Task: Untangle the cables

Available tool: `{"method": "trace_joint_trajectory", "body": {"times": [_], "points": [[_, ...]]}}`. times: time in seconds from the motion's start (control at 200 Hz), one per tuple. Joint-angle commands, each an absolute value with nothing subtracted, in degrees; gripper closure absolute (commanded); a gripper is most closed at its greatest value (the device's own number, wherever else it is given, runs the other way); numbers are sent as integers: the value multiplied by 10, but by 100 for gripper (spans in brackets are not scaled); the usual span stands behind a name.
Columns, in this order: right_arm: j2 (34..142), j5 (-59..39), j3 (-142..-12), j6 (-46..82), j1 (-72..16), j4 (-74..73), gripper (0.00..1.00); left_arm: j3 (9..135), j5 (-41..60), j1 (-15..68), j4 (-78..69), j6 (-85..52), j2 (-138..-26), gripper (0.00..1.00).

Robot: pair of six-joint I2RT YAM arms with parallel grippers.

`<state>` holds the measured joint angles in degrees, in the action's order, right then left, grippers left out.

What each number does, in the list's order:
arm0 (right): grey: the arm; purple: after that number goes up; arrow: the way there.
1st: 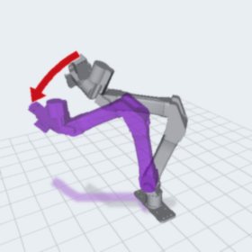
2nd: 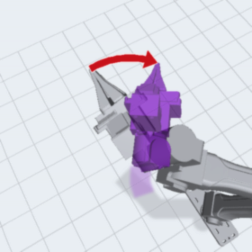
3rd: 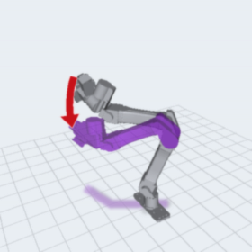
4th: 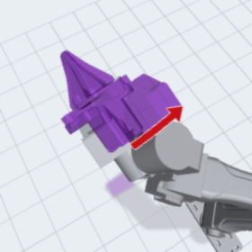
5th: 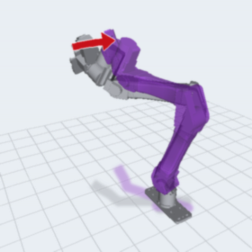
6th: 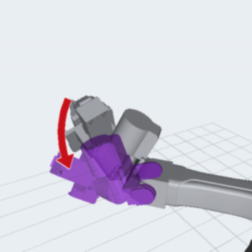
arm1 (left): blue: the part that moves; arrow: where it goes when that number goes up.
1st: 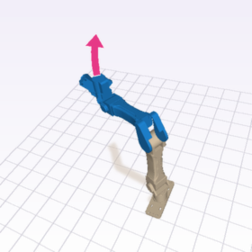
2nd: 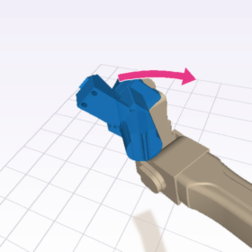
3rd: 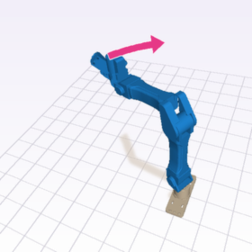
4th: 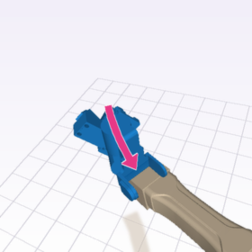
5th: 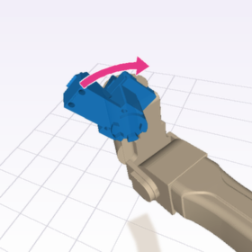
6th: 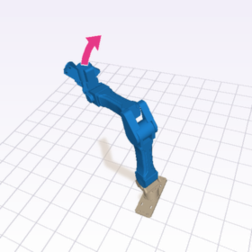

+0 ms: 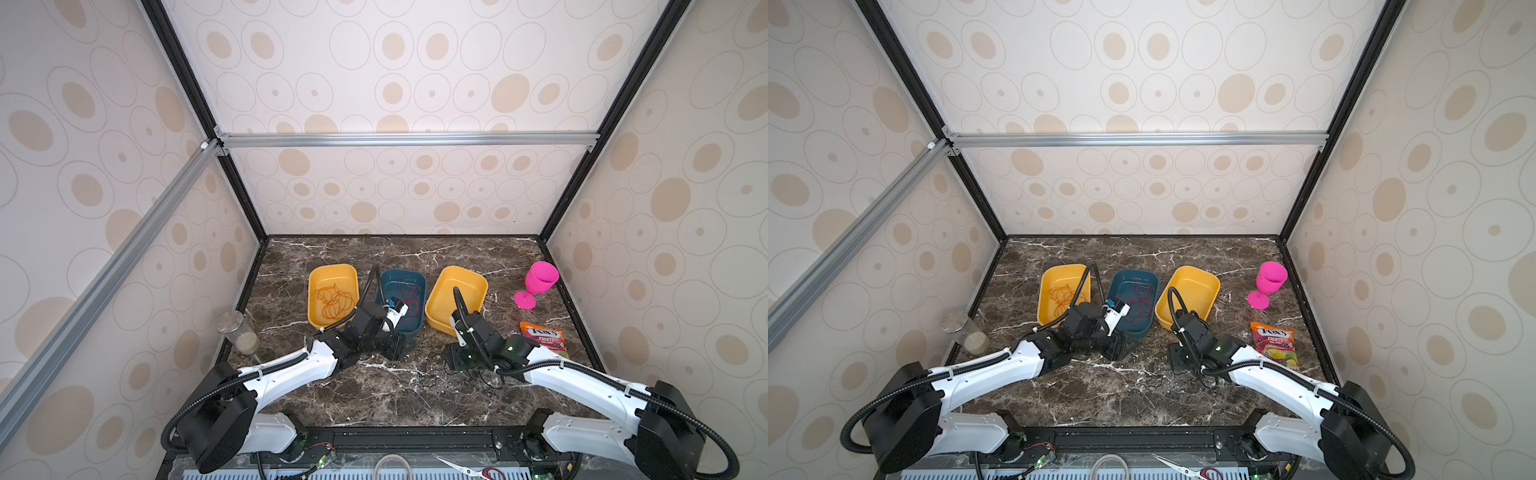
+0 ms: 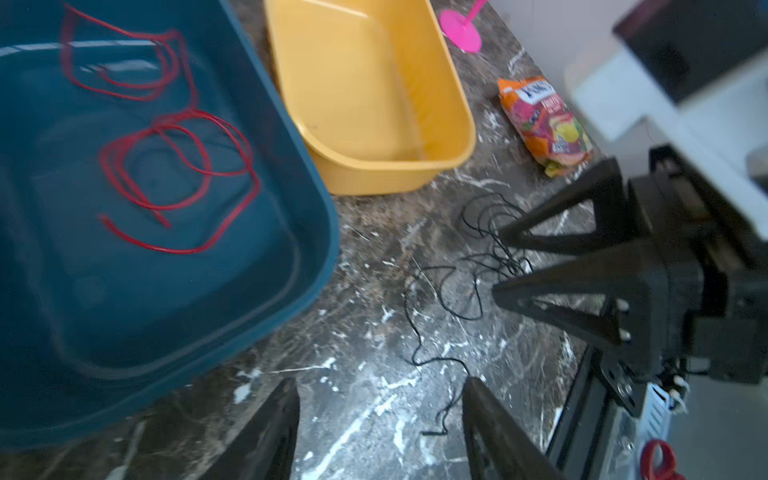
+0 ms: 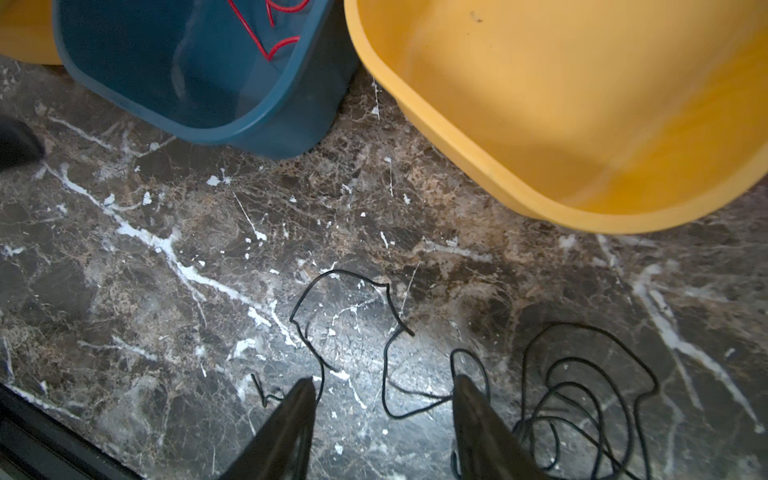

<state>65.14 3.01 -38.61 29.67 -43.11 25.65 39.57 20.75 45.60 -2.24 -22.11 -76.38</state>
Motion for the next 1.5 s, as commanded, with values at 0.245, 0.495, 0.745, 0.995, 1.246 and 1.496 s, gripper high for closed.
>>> {"method": "trace_joint_trajectory", "body": {"times": [0.245,0.495,0.745,0.995,1.246,1.496], "points": [[579,34,-362,326,-393,322,45,382,299,499,-212,-241,-889,39],[544,37,-342,334,-378,339,44,409,303,524,-243,-238,-983,44],[549,42,-332,338,-372,340,45,413,292,528,-285,-268,-1026,65],[555,51,-323,344,-369,330,44,393,211,528,-278,-283,-982,97],[567,42,-302,354,-344,307,37,363,134,526,-245,-289,-876,100],[632,37,-292,366,-337,270,35,337,100,512,-211,-299,-778,100]]}}
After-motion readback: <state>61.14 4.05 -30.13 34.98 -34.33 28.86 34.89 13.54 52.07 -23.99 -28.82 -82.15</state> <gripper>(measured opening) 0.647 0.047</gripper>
